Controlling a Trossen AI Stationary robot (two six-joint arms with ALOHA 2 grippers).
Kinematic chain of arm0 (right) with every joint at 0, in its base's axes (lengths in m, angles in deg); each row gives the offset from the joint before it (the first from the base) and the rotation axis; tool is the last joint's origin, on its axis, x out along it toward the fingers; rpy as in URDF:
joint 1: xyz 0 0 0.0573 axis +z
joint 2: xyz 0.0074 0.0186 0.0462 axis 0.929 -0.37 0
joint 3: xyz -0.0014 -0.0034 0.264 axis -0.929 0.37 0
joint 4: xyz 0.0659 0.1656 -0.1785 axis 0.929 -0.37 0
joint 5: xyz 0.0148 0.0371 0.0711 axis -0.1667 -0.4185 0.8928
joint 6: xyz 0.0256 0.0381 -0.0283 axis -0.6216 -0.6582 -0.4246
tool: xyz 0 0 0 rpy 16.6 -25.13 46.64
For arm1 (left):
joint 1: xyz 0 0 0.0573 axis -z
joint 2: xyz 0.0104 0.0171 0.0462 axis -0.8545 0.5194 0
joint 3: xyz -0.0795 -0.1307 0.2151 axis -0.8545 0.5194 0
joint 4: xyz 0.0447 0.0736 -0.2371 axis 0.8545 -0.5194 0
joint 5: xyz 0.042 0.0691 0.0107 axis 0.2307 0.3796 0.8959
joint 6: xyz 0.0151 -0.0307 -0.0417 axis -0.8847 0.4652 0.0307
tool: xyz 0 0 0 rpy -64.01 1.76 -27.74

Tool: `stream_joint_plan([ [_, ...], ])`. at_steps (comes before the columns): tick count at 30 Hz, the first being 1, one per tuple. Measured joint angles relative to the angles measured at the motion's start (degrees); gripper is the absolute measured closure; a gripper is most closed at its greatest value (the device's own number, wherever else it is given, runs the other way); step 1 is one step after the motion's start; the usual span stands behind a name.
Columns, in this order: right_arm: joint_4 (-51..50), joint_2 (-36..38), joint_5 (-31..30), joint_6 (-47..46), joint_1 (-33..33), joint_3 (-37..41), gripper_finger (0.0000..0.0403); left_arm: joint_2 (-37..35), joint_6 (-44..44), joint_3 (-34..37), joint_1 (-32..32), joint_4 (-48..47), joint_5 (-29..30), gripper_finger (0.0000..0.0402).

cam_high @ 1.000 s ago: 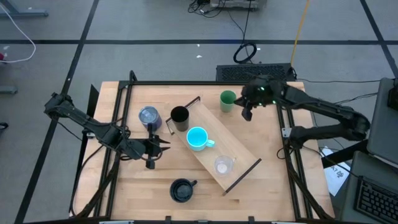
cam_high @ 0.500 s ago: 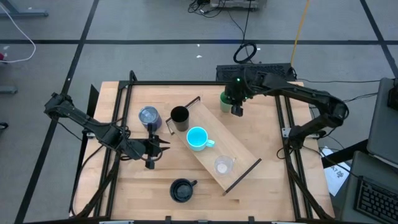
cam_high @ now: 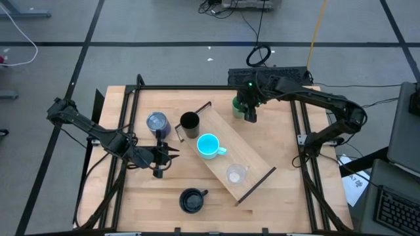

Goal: Stack small to large cups/mugs on shelf
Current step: Put the green cup on the shelf

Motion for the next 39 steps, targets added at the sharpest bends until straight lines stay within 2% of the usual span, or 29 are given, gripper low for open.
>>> stream_joint_plan([
  [3, -0.2, -0.9, -1.5, 0.7, 0.0, 0.9, 0.0183, 0.0, 0.0, 0.0, 0.0, 0.0, 0.0, 0.0314],
  [6, -0.3, -2.1, -2.8, 1.4, -0.2, 1.3, 0.0184, 0.0, 0.1, 0.0, 0.0, 0.1, -0.9, 0.0314],
  [23, -1.9, -7.4, -6.3, 4.4, -0.4, 1.3, 0.0253, 0.0, 0.1, 0.0, 0.0, 0.5, -1.0, 0.0314],
  [28, -1.9, -8.2, -8.8, 5.4, -0.4, 1.3, 0.0288, 0.0, 0.1, 0.0, -0.1, 0.5, -1.0, 0.0314],
  [36, -3.1, -7.9, -8.7, 5.9, -0.1, 1.3, 0.0392, 0.0, 0.0, 0.0, -0.1, 0.5, -1.0, 0.0314],
  [39, -3.3, -7.8, -8.6, 5.7, 0.4, 1.3, 0.0394, 0.0, 0.0, 0.0, -0.1, 0.5, -1.0, 0.0314],
])
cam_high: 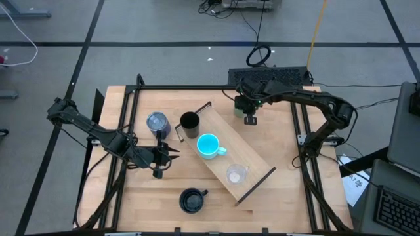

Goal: Stack small to large cups/mugs on shelf
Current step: Put the green cup on the shelf

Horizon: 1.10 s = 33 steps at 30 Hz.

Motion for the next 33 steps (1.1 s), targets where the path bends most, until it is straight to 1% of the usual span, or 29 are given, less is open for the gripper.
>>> stream_joint_plan([
  [4, -0.1, 0.9, 0.0, -1.2, 0.7, 0.0, 0.0394, 0.0, 0.0, 0.0, 0.0, 0.0, 0.0, 0.0314],
  [8, 0.4, 3.4, 0.0, -2.6, 1.7, 0.0, 0.0399, 0.0, -0.2, 0.0, 0.0, 0.0, 0.0, 0.0314],
  [16, 0.9, 12.2, -0.1, -11.2, 4.9, 0.0, 0.0401, 0.0, -0.5, 0.0, 0.0, 0.1, 0.0, 0.0314],
  [21, 2.6, 18.3, -0.6, -16.5, 8.4, 0.0, 0.0401, 0.0, -0.4, 0.0, 0.0, 0.1, 0.0, 0.0314],
  [25, 5.2, 21.8, -2.9, -19.1, 12.2, 0.0, 0.0402, 0.0, -0.4, 0.0, 0.0, 0.3, 0.0, 0.0314],
  [33, 9.9, 25.1, -3.9, -20.7, 18.3, 0.0, 0.0402, 0.0, 0.3, 0.0, 0.0, 0.5, 0.0, 0.0314],
])
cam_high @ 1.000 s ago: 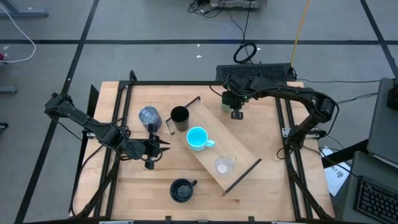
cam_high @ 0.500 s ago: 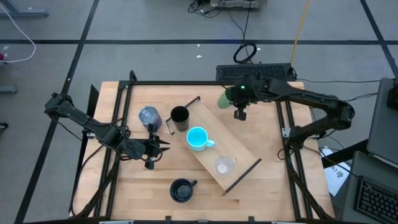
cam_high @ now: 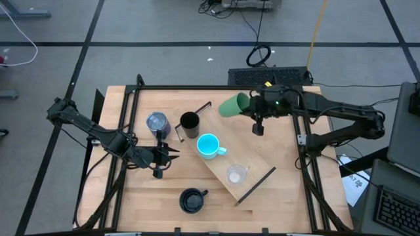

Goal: Stack small to large cups/mugs on shelf
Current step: Put the green cup on the shelf

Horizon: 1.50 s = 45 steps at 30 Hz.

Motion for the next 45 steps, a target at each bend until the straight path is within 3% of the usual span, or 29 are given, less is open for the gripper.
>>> stream_joint_plan([
  [8, 4.8, 1.3, -2.5, 5.5, 3.5, 0.0, 0.0402, 0.0, 0.0, 0.0, 0.0, 0.0, 0.0, 0.0314],
  [25, 8.7, 1.4, -2.6, 33.5, 4.1, 0.0, 0.0403, 0.0, -0.2, 0.0, 0.0, 0.0, 0.1, 0.0314],
  [32, 10.2, 1.4, -8.6, 42.9, 4.2, 0.0, 0.0403, 0.0, -0.2, 0.0, 0.0, 0.0, 0.1, 0.0314],
  [45, 12.9, 1.4, -8.6, 41.4, 4.4, 0.0, 0.0403, 0.0, -1.8, 0.0, 0.0, 1.6, 0.1, 0.0314],
])
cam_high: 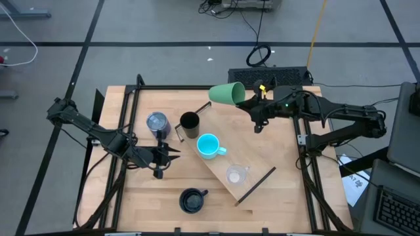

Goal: Stack small to large cups/mugs on shelf
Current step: Put the green cup on the shelf

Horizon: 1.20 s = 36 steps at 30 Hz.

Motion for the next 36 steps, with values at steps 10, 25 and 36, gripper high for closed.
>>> stream_joint_plan([
  [10, 1.8, 0.0, 0.0, -22.1, 0.0, 0.0, 0.0403, 0.0, 1.2, 0.0, 0.0, 0.6, 0.0, 0.0314],
  [25, 3.4, 0.0, 0.0, -49.5, -0.5, 0.0, 0.0403, 0.0, 3.2, 0.0, 0.0, 0.6, 0.0, 0.0314],
  [36, 5.6, 0.0, 0.0, -56.4, -0.5, 0.0, 0.0403, 0.0, 3.3, 0.0, 0.0, 1.0, 0.0, 0.0314],
])
